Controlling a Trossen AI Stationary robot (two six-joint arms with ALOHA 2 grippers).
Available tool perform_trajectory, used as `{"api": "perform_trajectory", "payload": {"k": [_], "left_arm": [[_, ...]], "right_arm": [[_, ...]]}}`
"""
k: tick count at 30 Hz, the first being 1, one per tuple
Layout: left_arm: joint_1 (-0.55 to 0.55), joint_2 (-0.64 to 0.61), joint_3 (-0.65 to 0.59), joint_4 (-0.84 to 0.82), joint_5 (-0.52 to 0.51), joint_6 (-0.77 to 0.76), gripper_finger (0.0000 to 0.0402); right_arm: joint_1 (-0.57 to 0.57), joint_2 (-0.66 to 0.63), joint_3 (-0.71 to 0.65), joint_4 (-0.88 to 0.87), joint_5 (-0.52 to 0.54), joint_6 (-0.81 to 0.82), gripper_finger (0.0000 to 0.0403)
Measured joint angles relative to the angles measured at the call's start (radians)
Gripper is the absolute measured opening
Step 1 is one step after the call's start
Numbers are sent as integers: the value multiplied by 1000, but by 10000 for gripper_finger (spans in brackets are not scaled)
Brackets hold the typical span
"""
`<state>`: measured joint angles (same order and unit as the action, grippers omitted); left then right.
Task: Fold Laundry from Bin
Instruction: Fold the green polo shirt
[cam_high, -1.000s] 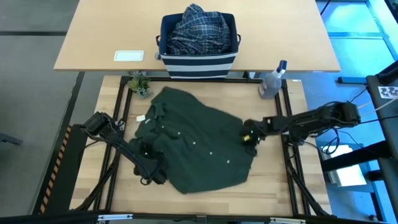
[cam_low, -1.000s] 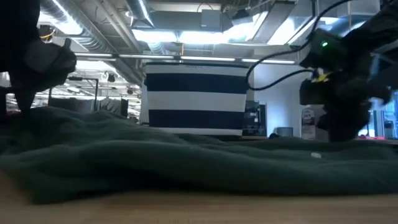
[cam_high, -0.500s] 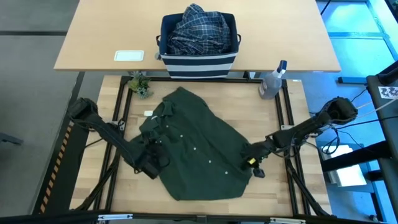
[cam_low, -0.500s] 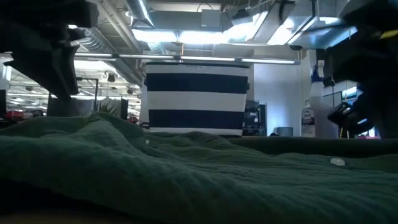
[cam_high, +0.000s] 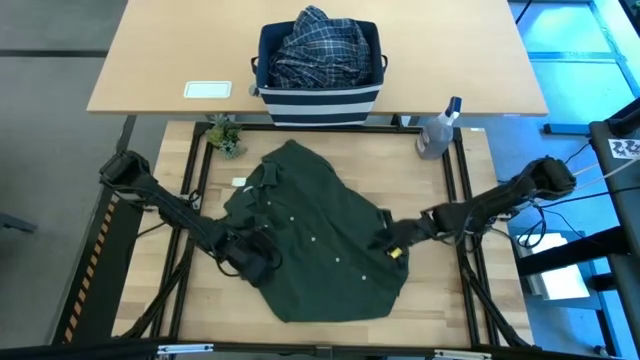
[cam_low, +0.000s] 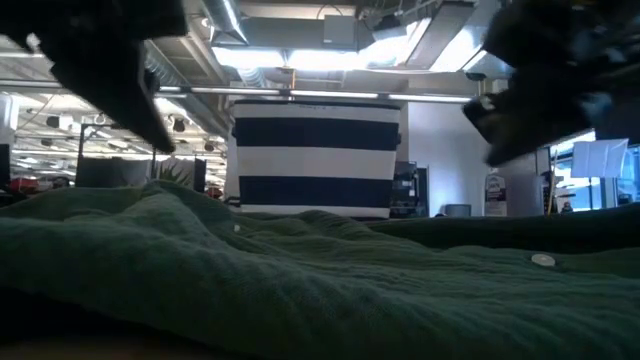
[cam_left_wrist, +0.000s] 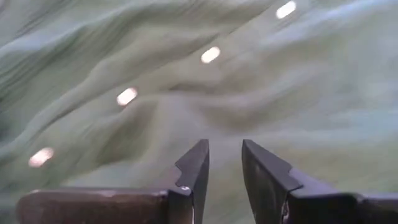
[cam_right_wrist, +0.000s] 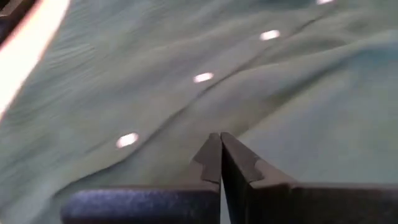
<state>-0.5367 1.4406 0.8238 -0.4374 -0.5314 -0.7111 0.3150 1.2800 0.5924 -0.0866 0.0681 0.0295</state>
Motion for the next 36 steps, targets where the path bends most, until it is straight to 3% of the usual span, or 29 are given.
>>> {"api": "perform_trajectory", "payload": {"k": [6, 15, 20, 25, 31, 36], "left_arm": [[0, 30, 0, 141, 16, 48, 90], [-1, 144, 0, 76, 149, -84, 90], [2, 188, 0, -160, 206, -224, 90], [21, 190, 0, -366, 218, -271, 90], [106, 187, 0, -513, 204, -178, 90], [213, 187, 0, -529, 144, -28, 90]], "right_arm": [[-205, 12, 39, -20, 3, -100, 0], [-443, 176, 39, -22, -76, -200, 0], [-454, 277, 40, -50, -76, -222, 0], [-452, 282, 47, -159, -26, -179, 0], [-440, 231, 44, -357, 50, -87, 0], [-357, 213, 43, -475, 92, 9, 0]]}}
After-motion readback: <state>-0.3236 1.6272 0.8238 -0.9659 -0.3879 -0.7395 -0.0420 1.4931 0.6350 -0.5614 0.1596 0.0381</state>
